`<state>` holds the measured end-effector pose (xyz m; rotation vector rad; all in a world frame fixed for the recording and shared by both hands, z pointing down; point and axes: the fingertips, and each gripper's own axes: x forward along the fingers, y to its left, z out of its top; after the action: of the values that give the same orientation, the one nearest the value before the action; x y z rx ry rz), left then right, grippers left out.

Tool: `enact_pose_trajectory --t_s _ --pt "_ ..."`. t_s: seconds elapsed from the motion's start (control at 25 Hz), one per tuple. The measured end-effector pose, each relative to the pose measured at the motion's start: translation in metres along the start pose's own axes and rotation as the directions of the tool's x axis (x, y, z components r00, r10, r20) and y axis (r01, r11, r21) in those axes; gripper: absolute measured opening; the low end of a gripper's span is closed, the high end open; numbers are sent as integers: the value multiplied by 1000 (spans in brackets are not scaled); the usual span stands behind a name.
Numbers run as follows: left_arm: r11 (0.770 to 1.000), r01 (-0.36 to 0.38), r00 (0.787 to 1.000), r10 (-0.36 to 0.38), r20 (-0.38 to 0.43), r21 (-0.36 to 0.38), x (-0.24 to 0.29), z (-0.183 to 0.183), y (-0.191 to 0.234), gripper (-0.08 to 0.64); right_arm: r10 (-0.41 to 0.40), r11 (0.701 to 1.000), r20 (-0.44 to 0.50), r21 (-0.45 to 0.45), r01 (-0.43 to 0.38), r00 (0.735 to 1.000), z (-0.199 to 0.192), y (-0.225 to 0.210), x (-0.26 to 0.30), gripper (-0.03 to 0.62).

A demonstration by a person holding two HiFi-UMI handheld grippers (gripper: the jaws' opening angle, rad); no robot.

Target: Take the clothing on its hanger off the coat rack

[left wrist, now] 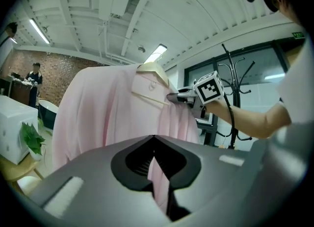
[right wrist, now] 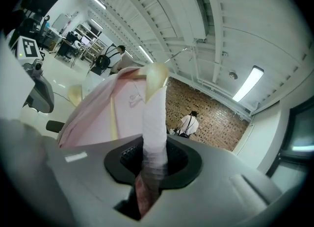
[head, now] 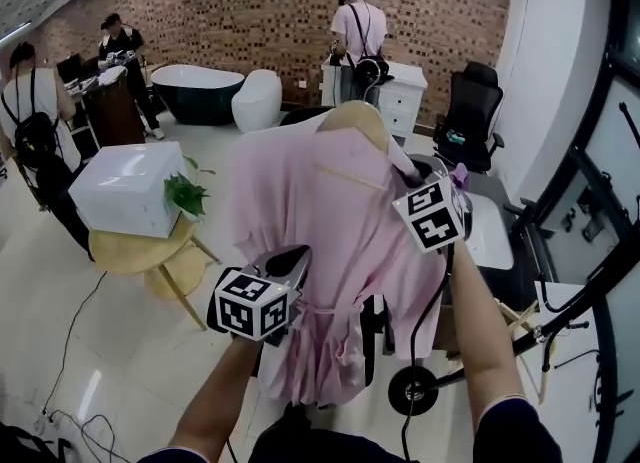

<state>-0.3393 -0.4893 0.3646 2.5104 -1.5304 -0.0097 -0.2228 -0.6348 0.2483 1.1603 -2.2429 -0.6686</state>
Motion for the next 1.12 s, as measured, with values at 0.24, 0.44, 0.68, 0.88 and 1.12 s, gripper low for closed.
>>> enact_pose_trajectory --t_s 0.24,0.44,0.68,0.88,1.12 --pt "999 32 999 -32 -6 -10 27 9 31 9 -33 999 -25 1 33 999 4 -18 37 64" --pt "999 39 999 -39 -5 -15 41 18 52 9 -53 999 -32 4 54 998 12 -33 63 64" --pt "999 21 1000 -21 -20 -28 45 12 74 9 -45 999 -21 26 46 999 15 -34 85 64" --pt "999 4 999 -6 -48 -48 45 -3 86 9 -8 999 -25 35 9 1000 4 -12 97 63" --pt "997 -11 997 5 -74 -79 40 -23 91 9 59 997 -60 52 -56 997 -22 28 100 63"
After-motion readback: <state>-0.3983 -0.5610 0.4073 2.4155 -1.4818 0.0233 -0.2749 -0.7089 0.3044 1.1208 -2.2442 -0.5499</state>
